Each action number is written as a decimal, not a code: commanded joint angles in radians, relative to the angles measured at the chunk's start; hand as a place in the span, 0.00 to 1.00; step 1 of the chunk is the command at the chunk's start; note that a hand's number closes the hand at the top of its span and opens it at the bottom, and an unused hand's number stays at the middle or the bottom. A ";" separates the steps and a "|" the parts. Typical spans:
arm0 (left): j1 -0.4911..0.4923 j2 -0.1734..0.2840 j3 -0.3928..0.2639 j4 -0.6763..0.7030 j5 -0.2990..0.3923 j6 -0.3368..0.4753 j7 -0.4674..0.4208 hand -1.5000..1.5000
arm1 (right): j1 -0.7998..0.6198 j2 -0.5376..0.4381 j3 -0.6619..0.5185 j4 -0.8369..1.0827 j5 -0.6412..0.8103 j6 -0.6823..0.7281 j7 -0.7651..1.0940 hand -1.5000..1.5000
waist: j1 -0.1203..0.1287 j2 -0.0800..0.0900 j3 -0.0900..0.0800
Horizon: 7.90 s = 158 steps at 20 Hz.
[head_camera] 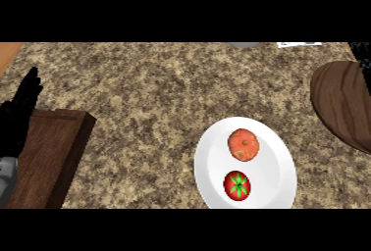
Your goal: Pick the tomato from the plate and place it in the bowl
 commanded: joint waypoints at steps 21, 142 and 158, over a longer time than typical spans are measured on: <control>0.007 -0.179 0.057 0.110 0.063 -0.059 -0.142 0.50 | 0.821 -0.012 0.185 -0.615 0.521 -0.133 0.118 0.00 | -0.023 -0.013 -0.006; 0.041 -0.336 0.235 -0.030 -0.096 -0.239 -0.043 0.50 | -0.212 0.120 -0.274 0.059 1.038 0.041 0.758 1.00 | 0.002 -0.010 -0.005; 0.004 -0.361 0.230 0.033 -0.140 -0.226 -0.096 0.50 | -0.330 -0.052 -0.423 0.864 0.984 -0.319 0.230 1.00 | 0.016 -0.005 -0.004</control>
